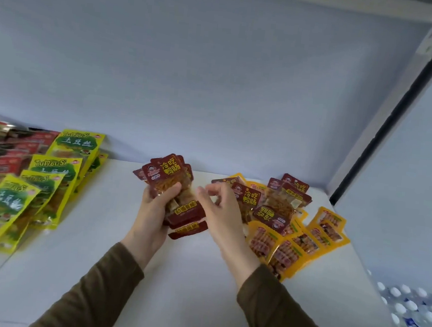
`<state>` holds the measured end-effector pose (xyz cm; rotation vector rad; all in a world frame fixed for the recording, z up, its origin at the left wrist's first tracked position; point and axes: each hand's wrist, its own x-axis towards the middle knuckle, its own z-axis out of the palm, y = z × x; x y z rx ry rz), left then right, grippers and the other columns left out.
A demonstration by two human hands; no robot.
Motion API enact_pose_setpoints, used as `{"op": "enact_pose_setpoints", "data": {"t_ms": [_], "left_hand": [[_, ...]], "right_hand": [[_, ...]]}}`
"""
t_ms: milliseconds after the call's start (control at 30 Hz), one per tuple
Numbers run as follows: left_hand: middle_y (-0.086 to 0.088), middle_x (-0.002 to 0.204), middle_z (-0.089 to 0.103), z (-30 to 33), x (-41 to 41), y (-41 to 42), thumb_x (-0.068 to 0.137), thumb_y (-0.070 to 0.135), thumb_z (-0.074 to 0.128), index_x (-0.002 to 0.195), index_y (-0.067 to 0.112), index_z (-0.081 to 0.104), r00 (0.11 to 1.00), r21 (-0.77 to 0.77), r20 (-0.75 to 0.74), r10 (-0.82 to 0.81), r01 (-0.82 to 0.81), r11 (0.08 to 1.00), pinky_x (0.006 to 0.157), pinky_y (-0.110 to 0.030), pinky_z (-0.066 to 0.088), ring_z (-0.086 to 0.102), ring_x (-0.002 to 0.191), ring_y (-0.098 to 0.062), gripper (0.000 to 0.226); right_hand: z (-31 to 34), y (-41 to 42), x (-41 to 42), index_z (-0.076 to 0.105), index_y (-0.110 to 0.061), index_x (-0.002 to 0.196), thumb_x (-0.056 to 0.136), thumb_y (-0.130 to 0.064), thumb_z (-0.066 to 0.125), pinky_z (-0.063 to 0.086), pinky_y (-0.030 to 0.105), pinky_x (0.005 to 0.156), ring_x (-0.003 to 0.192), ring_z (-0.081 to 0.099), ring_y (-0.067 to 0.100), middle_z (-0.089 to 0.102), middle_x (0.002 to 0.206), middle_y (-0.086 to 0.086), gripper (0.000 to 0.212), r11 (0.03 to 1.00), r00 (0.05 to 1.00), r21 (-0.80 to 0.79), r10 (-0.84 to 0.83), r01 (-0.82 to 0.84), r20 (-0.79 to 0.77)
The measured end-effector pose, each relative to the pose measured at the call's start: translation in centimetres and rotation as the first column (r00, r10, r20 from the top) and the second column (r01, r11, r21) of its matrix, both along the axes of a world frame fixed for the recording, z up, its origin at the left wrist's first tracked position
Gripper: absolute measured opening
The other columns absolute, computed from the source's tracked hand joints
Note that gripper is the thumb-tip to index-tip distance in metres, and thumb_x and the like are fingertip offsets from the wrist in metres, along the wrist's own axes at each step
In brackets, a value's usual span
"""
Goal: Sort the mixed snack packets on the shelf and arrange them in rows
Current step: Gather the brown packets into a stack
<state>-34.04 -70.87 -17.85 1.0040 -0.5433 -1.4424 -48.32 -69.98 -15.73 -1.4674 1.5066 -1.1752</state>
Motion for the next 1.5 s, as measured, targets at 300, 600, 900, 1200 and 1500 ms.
{"op": "enact_pose_setpoints", "data": {"t_ms": [300, 600, 900, 1200, 1500], "left_hand": [[-0.009, 0.109, 0.077, 1.1, 8.4, -2.2, 0.076, 0.011, 0.087, 0.131, 0.024, 0.046, 0.951, 0.021, 0.300, -0.068, 0.065, 0.998, 0.074, -0.043, 0.063, 0.077, 0.093, -0.032, 0.070], [0.005, 0.104, 0.065, 1.4, 15.4, -5.5, 0.091, 0.028, 0.077, 0.150, 0.018, 0.040, 0.578, 0.080, 0.815, -0.042, -0.040, 0.996, 0.073, -0.030, 0.051, 0.065, 0.089, -0.015, 0.070], [-0.013, 0.136, 0.062, -0.1, 16.1, -5.3, 0.097, 0.029, 0.068, 0.148, 0.011, 0.039, 0.187, 0.063, 0.981, -0.050, -0.061, 0.996, 0.097, -0.045, 0.053, 0.061, 0.122, -0.034, 0.062], [-0.016, 0.162, 0.034, 0.1, 15.5, -3.9, 0.101, 0.038, 0.057, 0.163, 0.014, 0.018, -0.112, 0.036, 0.993, -0.042, -0.051, 0.998, 0.114, -0.051, 0.038, 0.033, 0.148, -0.039, 0.077], [-0.014, 0.159, 0.041, 1.5, 13.5, -2.6, 0.097, 0.027, 0.061, 0.153, 0.016, 0.044, -0.321, -0.072, 0.945, 0.069, 0.003, 0.997, 0.108, -0.053, 0.042, 0.036, 0.142, -0.042, 0.059]], "right_hand": [[-0.3, -6.4, 8.7, 0.051, -0.027, 0.132, 0.088, -0.042, 0.077, 0.053, 0.049, 0.102, 0.108, 0.071, 0.025, 0.073, 0.119, 0.003, 0.053, 0.817, 0.792, 0.367, 0.169, -0.446, 0.587], [-2.2, -8.2, 19.2, 0.039, -0.024, 0.139, 0.098, -0.017, 0.063, 0.050, 0.046, 0.103, 0.113, 0.062, 0.023, 0.063, 0.118, 0.001, 0.047, 0.897, 0.749, 0.367, -0.066, -0.244, 0.659], [-2.2, -7.7, 21.7, 0.051, -0.022, 0.142, 0.103, -0.020, 0.046, 0.047, 0.048, 0.108, 0.124, 0.058, 0.028, 0.061, 0.134, 0.008, 0.039, 0.930, 0.890, 0.337, -0.027, -0.145, 0.456], [-2.5, -4.9, 21.6, 0.059, -0.031, 0.135, 0.107, -0.039, 0.039, 0.048, 0.050, 0.108, 0.120, 0.062, 0.023, 0.068, 0.127, 0.002, 0.035, 0.890, 0.737, 0.327, 0.014, -0.317, 0.676], [-0.7, -2.9, 16.1, 0.052, -0.011, 0.142, 0.107, -0.032, 0.044, 0.046, 0.016, 0.088, 0.121, 0.053, 0.000, 0.055, 0.146, -0.001, 0.042, 0.901, 0.773, 0.296, 0.065, -0.317, 0.630]]}}
